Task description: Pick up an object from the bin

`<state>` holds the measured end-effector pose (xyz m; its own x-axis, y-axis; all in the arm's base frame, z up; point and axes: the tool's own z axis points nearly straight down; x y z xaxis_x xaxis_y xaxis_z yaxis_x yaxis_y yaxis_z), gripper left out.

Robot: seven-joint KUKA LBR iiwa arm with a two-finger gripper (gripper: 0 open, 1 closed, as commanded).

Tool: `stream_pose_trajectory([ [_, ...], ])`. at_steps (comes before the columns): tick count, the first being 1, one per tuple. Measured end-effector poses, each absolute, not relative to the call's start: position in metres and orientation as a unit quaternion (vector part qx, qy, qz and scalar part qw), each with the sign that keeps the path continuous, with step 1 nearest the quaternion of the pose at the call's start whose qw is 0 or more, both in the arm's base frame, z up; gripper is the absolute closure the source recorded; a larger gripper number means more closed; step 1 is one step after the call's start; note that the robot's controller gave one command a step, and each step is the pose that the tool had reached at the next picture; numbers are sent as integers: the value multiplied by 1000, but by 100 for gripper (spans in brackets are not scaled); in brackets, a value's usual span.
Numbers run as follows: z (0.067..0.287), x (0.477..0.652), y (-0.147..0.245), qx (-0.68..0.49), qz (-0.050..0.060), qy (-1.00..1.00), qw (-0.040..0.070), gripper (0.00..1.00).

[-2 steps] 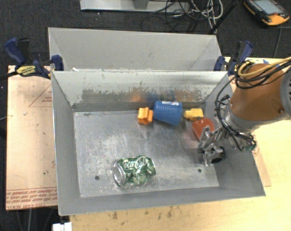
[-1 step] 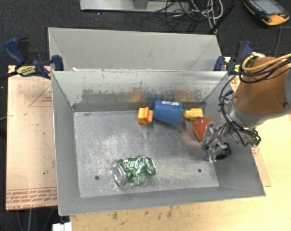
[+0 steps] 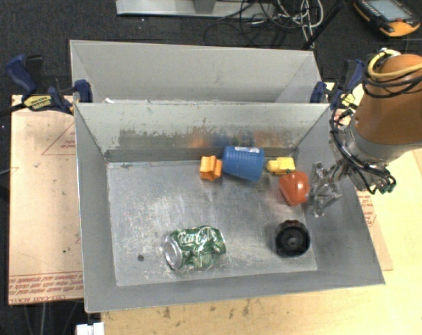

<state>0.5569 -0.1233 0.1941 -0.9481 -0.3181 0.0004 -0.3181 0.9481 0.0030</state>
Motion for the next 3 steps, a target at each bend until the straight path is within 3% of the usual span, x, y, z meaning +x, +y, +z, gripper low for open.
stream_pose_trajectory([
  [1,241,556,-125,154,-1,-988,-1,100],
  [2,242,564,-111,176,4,-984,-10,100],
  [3,200,570,-71,264,-1,-965,0,100],
])
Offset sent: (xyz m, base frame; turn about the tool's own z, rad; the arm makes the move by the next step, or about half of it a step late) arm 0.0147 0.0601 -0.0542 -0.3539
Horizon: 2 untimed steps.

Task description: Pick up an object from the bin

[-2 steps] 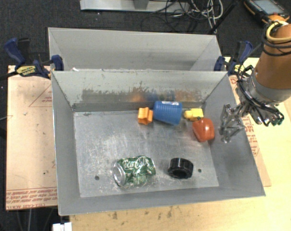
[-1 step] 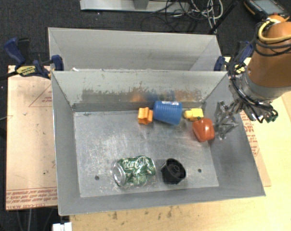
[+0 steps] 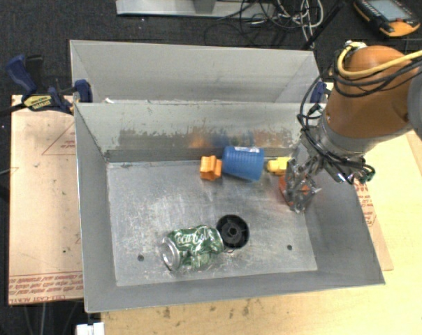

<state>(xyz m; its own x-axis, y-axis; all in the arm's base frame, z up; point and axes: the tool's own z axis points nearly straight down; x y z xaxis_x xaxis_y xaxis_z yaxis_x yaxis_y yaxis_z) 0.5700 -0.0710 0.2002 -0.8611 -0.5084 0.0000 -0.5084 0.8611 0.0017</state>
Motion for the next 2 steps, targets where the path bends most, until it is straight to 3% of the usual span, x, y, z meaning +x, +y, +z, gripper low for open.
stream_pose_trajectory([
  [1,192,556,-46,160,-1,-987,-1,100],
  [2,142,593,-33,220,-1,-975,-1,0],
])
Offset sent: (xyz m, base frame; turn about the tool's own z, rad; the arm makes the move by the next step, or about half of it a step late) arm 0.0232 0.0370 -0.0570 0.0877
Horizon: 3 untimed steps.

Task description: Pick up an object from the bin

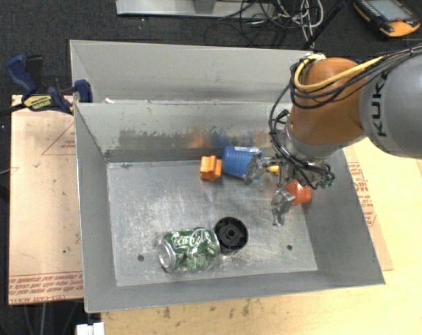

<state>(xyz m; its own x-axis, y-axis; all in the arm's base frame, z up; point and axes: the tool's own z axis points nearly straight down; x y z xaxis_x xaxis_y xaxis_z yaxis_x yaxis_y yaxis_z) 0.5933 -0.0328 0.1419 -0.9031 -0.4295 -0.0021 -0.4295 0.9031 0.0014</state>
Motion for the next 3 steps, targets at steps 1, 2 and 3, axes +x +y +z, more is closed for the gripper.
stream_pose_trajectory([
  [1,143,594,-33,-220,1,976,2,0],
  [2,74,591,31,-295,0,955,1,100],
  [3,72,591,31,-295,0,955,2,0],
])
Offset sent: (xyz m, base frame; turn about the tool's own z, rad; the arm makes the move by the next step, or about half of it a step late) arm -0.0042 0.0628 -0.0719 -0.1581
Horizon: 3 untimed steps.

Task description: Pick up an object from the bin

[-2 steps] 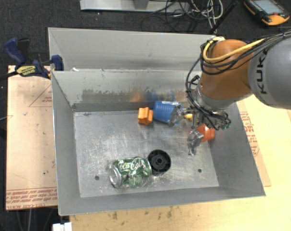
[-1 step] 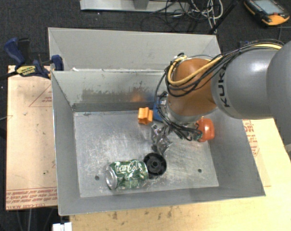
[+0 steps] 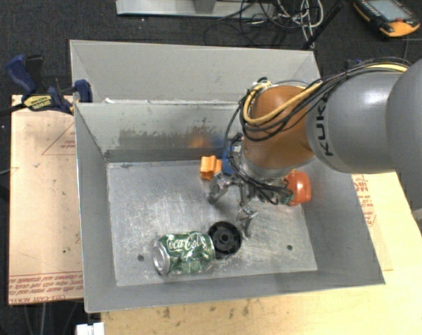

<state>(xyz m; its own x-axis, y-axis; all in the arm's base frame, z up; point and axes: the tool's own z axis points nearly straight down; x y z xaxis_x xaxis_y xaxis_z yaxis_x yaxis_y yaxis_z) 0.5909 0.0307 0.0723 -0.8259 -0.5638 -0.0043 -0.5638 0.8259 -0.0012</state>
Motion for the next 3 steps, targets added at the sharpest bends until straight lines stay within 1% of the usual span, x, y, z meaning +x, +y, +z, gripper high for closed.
stream_pose_trajectory([
  [1,72,591,31,-295,0,956,2,0],
  [2,105,525,85,-494,1,869,0,100],
  [3,105,525,85,-494,1,869,0,100],
])
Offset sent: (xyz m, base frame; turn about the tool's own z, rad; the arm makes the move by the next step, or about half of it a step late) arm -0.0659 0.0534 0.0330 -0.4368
